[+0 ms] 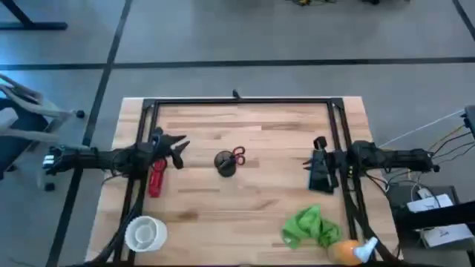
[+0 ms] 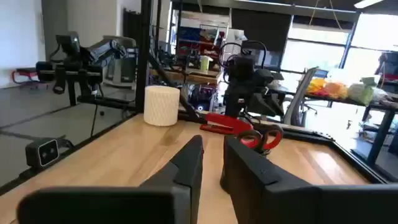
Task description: Apply microfiber cloth
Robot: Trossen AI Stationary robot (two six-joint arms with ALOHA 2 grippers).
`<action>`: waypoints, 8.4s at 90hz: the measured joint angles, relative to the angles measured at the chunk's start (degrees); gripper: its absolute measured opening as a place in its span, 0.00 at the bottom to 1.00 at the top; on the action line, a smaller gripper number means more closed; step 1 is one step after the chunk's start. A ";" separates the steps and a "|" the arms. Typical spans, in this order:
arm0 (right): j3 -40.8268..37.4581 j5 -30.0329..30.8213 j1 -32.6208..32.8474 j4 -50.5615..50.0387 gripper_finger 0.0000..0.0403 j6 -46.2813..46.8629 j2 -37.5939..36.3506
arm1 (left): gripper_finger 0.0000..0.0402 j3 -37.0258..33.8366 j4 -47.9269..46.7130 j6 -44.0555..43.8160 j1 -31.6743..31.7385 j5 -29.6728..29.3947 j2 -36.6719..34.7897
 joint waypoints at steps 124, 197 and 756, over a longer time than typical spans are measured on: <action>-0.01 0.00 -0.02 0.00 0.15 0.00 0.01 | 0.30 0.00 0.00 0.00 0.01 -0.01 0.01; -0.01 -0.04 0.00 3.33 0.14 1.43 0.01 | 0.30 0.00 0.00 -0.01 0.00 0.00 0.01; 29.75 43.43 32.36 -13.66 0.38 46.57 79.81 | 0.58 59.44 40.21 6.54 -0.66 11.23 104.28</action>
